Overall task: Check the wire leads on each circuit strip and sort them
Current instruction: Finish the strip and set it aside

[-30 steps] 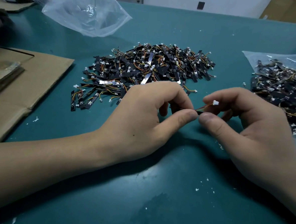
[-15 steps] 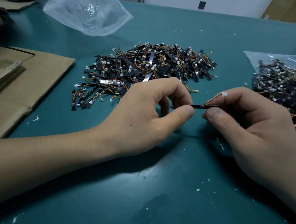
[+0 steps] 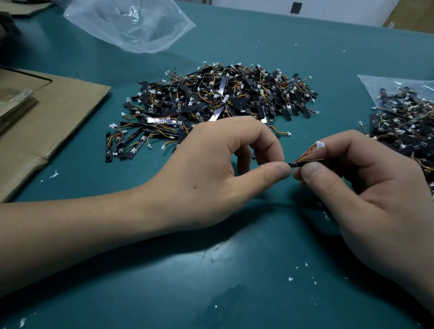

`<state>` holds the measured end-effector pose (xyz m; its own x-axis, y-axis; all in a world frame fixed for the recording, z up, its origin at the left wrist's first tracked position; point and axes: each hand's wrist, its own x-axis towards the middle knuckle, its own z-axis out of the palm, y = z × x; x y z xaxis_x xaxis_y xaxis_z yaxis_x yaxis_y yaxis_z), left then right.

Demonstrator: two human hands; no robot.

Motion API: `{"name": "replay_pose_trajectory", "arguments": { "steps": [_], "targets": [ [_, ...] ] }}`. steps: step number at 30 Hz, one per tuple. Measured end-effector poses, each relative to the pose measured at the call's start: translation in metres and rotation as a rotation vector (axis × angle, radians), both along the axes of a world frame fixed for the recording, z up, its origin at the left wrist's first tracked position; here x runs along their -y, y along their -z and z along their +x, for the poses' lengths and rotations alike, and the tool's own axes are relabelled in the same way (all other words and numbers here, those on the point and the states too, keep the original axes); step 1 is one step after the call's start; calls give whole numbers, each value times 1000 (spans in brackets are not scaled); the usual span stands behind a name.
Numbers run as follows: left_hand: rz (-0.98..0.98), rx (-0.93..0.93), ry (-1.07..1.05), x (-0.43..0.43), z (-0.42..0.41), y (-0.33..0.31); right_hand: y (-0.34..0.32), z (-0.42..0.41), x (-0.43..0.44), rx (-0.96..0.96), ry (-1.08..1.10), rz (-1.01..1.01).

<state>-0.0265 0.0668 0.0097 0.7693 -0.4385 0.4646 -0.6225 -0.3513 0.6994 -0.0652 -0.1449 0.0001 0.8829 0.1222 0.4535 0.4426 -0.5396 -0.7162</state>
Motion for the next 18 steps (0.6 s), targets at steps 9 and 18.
{"name": "replay_pose_trajectory", "arguments": {
  "steps": [9,18],
  "targets": [
    [-10,-63,16,-1,1,0,-1,0,-1,-20,-3,14],
    [25,-102,22,-1,1,2,-2,0,-1,-50,-40,9]
  ]
}}
